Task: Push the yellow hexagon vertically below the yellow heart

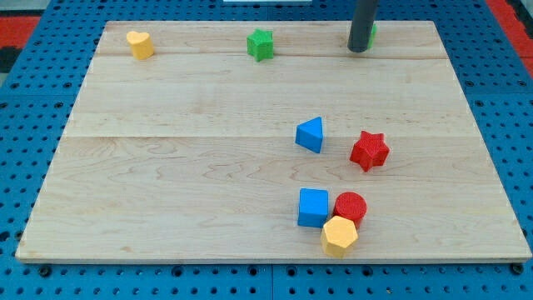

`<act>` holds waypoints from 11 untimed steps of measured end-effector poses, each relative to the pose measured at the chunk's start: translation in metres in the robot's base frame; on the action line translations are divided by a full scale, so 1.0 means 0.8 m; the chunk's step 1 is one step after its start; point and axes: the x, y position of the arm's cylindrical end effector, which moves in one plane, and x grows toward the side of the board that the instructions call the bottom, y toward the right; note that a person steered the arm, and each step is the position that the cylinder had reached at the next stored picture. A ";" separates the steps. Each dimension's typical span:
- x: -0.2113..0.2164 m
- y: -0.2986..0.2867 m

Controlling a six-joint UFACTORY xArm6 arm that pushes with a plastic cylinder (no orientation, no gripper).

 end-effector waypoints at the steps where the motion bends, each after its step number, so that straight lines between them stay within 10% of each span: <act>1: 0.058 0.050; 4: 0.301 0.132; 6: 0.436 0.047; 11: 0.390 -0.325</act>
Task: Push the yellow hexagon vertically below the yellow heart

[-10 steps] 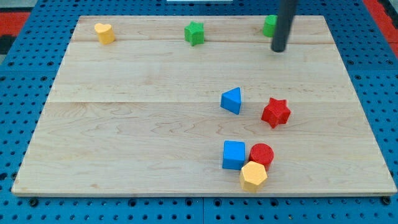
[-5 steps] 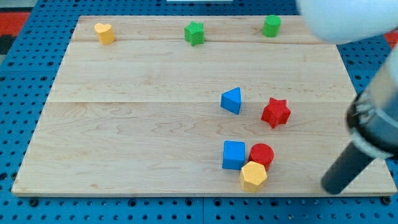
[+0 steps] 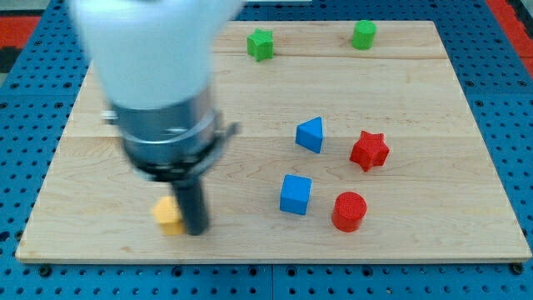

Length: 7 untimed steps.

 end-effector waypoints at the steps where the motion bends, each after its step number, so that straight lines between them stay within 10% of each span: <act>1: -0.024 -0.079; 7: -0.067 -0.061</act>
